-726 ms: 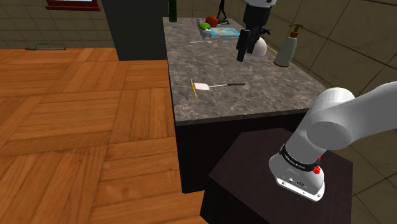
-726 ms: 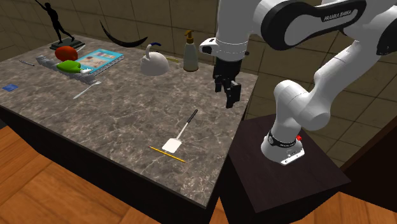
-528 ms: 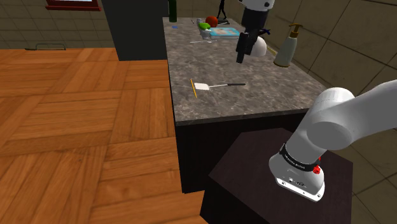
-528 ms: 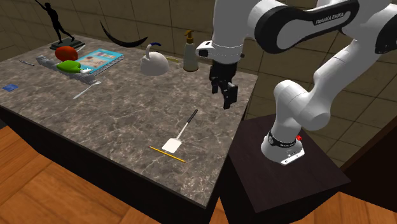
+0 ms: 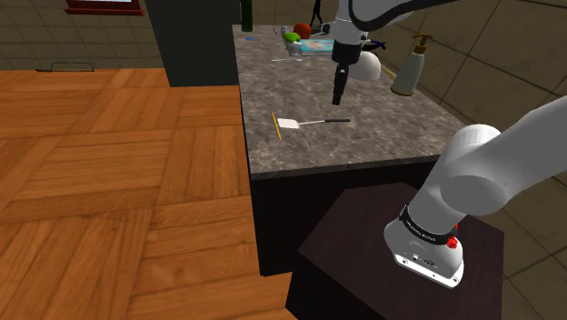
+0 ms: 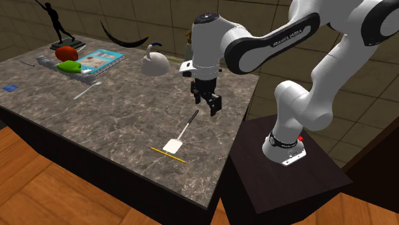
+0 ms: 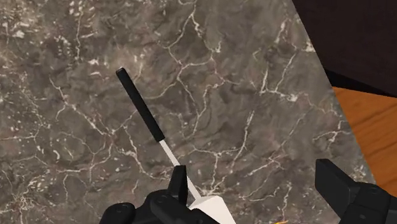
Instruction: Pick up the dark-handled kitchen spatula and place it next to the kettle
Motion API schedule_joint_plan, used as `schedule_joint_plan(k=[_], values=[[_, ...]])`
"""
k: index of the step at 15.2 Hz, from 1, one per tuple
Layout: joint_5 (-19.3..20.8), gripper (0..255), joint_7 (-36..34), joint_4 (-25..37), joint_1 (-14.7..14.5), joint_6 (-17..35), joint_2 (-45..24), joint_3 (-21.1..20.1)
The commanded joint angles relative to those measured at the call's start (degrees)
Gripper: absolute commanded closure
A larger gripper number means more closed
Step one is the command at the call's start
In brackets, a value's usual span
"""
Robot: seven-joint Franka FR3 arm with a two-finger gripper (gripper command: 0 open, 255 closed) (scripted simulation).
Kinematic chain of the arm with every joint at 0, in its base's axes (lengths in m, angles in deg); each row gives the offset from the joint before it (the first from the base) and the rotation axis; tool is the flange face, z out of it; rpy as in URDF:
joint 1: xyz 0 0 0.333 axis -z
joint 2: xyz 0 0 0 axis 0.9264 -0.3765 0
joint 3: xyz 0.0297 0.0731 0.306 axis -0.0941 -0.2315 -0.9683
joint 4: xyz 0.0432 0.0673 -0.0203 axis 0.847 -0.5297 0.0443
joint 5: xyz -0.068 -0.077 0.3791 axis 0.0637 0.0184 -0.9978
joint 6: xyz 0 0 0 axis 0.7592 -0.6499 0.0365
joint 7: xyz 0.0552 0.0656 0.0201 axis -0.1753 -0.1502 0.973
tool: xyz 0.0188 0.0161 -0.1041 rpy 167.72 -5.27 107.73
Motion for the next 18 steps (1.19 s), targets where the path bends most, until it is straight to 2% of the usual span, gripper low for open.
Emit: schedule_joint_plan(k=[1,5,10,18], values=[[0.8,0,5.8,0.8,-0.8,3.1,-4.0,2.1],[1.2,0,16.5,2.6,-2.6,9.4,-12.5,5.8],[-0.6,0,29.3,6.3,-4.2,15.9,-23.3,8.6],[-1.6,0,30.1,3.6,-4.1,22.1,-26.8,9.1]])
